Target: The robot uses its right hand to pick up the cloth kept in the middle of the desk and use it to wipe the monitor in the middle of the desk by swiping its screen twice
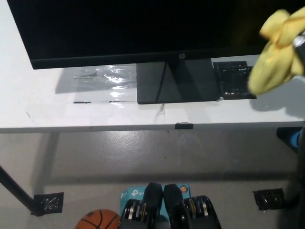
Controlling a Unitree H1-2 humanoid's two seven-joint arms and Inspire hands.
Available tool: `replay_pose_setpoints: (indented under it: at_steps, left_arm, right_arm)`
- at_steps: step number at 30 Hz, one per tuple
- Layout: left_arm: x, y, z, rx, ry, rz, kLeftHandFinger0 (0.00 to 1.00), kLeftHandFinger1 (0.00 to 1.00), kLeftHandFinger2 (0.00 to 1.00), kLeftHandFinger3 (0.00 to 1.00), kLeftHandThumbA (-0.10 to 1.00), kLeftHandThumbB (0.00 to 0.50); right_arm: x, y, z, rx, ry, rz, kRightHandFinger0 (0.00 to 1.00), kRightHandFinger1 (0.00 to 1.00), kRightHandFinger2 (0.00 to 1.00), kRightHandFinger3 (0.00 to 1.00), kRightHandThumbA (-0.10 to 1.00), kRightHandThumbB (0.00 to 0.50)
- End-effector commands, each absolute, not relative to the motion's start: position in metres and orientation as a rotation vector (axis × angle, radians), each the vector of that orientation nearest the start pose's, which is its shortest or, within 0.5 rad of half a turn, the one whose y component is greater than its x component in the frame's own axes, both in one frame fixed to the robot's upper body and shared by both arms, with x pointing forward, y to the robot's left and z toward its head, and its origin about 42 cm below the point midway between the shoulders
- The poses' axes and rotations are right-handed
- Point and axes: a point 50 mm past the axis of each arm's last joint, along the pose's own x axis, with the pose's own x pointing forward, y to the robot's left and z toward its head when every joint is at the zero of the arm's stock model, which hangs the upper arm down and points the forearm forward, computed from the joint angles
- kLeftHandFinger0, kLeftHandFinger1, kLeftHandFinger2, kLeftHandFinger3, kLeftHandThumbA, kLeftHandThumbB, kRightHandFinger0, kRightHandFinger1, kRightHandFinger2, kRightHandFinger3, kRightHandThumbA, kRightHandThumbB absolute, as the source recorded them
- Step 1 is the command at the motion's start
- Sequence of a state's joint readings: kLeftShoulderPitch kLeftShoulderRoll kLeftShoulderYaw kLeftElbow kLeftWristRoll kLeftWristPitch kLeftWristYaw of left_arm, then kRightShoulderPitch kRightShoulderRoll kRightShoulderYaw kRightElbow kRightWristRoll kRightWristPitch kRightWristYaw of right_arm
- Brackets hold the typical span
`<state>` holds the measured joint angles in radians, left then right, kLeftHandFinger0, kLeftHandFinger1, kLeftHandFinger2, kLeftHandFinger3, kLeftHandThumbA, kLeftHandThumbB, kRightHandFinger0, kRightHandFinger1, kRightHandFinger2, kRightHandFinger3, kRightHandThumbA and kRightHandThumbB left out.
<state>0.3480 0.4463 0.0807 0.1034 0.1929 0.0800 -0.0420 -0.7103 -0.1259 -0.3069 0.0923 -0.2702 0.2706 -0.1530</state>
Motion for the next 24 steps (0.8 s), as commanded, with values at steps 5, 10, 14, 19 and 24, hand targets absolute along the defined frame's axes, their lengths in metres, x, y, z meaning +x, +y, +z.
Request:
replay_pose_setpoints:
  at_steps: [5, 10, 14, 19, 24]
  left_arm:
    - [0.129, 0.415, 0.042, 0.654, 0.516, 0.07, 0.52, 0.56, 0.72, 0.97, 0.47, 0.012]
    - [0.128, 0.412, 0.047, 0.664, 0.508, 0.061, 0.53, 0.56, 0.72, 0.96, 0.42, 0.002]
    - [0.131, 0.416, 0.05, 0.661, 0.497, 0.062, 0.53, 0.56, 0.72, 0.97, 0.37, 0.001]
    - [0.133, 0.418, 0.051, 0.672, 0.498, 0.061, 0.55, 0.57, 0.71, 0.96, 0.35, 0.003]
    - [0.134, 0.42, 0.048, 0.674, 0.488, 0.059, 0.54, 0.57, 0.71, 0.95, 0.32, 0.003]
  right_arm:
    - [0.469, -0.292, 0.388, -0.362, -0.441, -0.586, 0.0, 0.12, 0.53, 0.41, -0.1, 0.111]
    - [0.49, -0.278, 0.412, -0.687, -0.439, -0.621, 0.0, 0.0, 0.27, 0.52, -0.1, 0.044]
    - [0.515, -0.256, 0.424, -0.913, -0.451, -0.562, 0.0, 0.07, 0.39, 0.08, -0.1, 0.075]
    - [0.536, -0.239, 0.432, -1.083, -0.411, -0.528, 0.0, 0.0, 0.27, 0.12, -0.1, 0.148]
    - [0.546, -0.203, 0.441, -1.128, -0.396, -0.502, 0.0, 0.04, 0.38, 0.11, -0.1, 0.151]
